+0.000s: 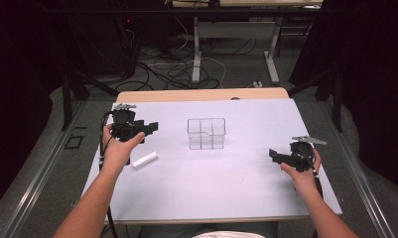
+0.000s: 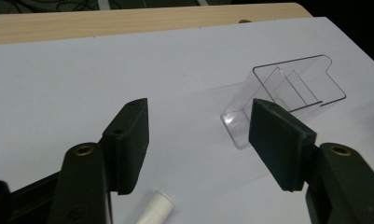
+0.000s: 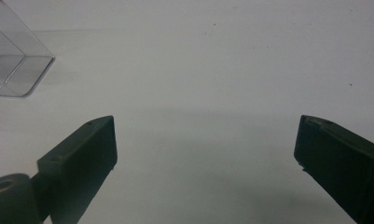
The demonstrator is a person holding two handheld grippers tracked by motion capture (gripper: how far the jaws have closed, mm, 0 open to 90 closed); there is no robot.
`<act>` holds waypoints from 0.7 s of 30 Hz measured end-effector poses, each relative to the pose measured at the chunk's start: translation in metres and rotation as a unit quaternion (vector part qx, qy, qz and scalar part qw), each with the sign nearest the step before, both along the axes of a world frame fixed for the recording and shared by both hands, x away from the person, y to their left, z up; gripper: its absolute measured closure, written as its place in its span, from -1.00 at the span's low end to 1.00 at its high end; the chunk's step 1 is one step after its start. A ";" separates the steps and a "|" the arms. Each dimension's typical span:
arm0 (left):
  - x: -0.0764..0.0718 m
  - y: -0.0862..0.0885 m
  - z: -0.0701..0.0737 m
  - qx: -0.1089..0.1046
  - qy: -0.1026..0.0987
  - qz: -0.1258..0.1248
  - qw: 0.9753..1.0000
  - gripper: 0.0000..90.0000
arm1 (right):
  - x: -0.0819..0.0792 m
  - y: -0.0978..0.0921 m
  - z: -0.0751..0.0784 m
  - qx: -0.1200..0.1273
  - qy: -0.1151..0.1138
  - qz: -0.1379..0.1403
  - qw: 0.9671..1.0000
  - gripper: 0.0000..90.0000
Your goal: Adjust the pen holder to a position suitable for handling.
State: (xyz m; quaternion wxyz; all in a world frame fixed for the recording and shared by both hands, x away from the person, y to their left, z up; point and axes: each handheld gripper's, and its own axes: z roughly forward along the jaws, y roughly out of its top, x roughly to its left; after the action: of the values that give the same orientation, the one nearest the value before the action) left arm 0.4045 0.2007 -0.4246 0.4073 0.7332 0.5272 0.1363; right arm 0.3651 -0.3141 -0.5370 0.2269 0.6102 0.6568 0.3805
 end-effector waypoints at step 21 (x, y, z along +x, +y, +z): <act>0.007 0.052 -0.016 0.082 -0.030 -0.002 0.996 -0.54 | -0.001 0.002 -0.001 -0.003 0.002 0.002 1.000 -0.88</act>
State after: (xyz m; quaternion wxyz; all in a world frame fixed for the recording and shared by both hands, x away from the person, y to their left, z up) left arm 0.4116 0.2529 -0.4405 0.3616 0.7610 0.5002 0.1998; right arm 0.3645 -0.3118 -0.5378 0.2267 0.6089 0.6600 0.3773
